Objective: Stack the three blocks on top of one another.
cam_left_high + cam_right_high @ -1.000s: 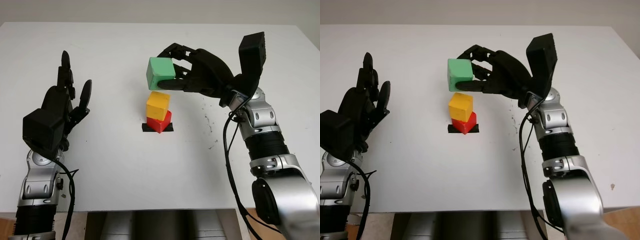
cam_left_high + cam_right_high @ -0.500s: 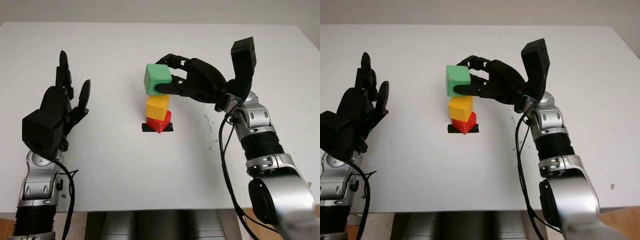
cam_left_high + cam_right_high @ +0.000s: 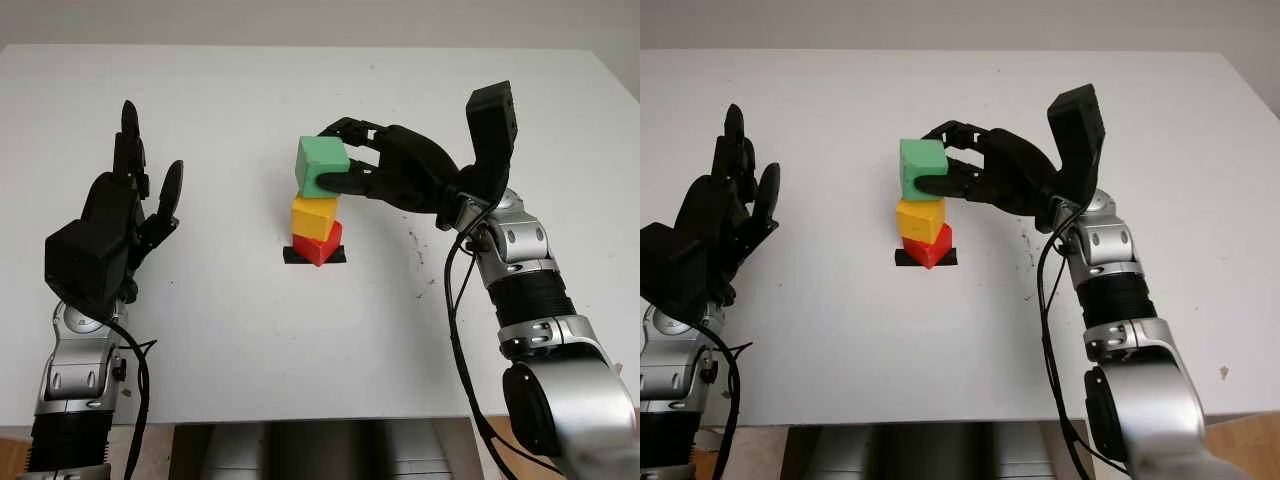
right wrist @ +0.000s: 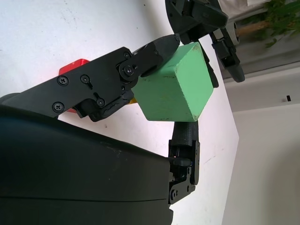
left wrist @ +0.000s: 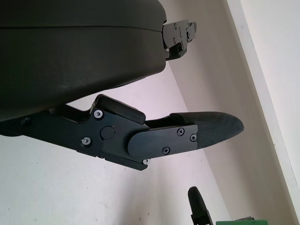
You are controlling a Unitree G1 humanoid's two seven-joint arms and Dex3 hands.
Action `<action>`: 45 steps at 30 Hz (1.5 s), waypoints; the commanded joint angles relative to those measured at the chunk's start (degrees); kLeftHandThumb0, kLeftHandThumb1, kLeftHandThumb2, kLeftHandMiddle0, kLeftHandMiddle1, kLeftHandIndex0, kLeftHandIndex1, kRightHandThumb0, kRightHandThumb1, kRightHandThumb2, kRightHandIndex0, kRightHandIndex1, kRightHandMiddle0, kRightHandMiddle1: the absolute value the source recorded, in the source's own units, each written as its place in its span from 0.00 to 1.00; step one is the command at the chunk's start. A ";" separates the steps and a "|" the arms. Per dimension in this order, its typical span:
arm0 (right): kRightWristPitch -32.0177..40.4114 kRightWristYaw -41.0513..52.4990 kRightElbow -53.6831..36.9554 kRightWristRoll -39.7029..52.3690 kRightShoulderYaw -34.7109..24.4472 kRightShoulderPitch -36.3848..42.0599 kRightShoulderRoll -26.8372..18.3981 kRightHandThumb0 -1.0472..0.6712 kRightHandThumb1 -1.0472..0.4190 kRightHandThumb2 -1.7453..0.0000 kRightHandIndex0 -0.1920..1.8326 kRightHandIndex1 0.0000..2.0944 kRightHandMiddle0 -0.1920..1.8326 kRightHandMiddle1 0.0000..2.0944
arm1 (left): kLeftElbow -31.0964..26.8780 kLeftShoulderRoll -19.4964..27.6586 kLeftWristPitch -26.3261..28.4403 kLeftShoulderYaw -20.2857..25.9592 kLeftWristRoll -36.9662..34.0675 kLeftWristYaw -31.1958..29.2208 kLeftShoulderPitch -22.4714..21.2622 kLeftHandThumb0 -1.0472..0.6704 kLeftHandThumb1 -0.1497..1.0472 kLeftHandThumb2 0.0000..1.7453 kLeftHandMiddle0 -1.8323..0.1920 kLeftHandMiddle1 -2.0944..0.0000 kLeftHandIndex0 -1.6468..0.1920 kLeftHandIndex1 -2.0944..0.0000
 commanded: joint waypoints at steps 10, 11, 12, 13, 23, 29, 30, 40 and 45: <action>-0.45 0.51 -2.91 -1.08 0.54 1.48 -0.85 0.34 0.05 0.97 0.17 0.02 0.24 0.84 | -1.02 0.26 0.83 -0.29 0.71 0.04 0.69 0.16 1.00 0.33 1.00 1.00 1.00 1.00; -0.70 0.59 -2.80 -1.13 0.55 1.52 -0.80 0.34 0.05 0.97 0.17 0.02 0.24 0.84 | -1.02 0.31 0.77 -0.33 0.83 0.06 0.72 0.16 1.00 0.34 1.00 1.00 1.00 1.00; -0.94 0.74 -2.59 -1.13 0.57 1.52 -0.77 0.35 0.05 0.97 0.17 0.02 0.24 0.84 | -0.92 0.23 0.58 -0.28 0.80 0.12 0.72 0.16 1.00 0.34 1.00 1.00 1.00 1.00; -1.18 0.94 -2.34 -1.14 0.59 1.51 -0.78 0.35 0.05 0.97 0.17 0.02 0.24 0.84 | -0.87 0.17 0.43 -0.25 0.79 0.14 0.73 0.16 1.00 0.34 1.00 1.00 1.00 1.00; -2.51 1.09 -1.85 -2.49 1.37 1.62 -1.03 0.33 0.06 0.97 0.18 0.03 0.26 0.82 | -1.63 0.10 1.24 -0.25 1.08 0.12 1.12 0.15 1.00 0.34 1.00 1.00 1.00 1.00; -5.58 2.00 -1.68 -4.52 2.86 1.94 -1.67 0.31 0.07 0.97 0.16 0.02 0.17 0.69 | -1.47 0.21 1.27 -0.43 1.82 0.47 1.18 0.14 1.00 0.34 1.00 1.00 1.00 1.00; -5.87 2.54 -1.67 -5.08 3.45 1.87 -2.00 0.29 0.08 0.97 0.14 0.02 0.16 0.61 | -1.31 0.36 1.15 -0.63 2.60 0.83 1.24 0.14 1.00 0.34 1.00 1.00 1.00 1.00; -11.64 8.79 0.47 -6.96 5.10 1.71 -4.14 0.18 0.11 0.97 0.00 0.00 0.06 0.16 | -2.77 -0.03 3.86 -0.39 2.50 0.81 1.54 0.15 1.00 0.34 1.00 1.00 1.00 1.00; -14.26 13.17 -2.69 -5.14 3.94 4.14 -5.95 0.12 0.12 0.97 0.00 0.00 0.00 0.01 | -2.78 -0.02 2.90 -0.67 2.64 0.88 1.81 0.14 1.00 0.34 1.00 1.00 1.00 1.00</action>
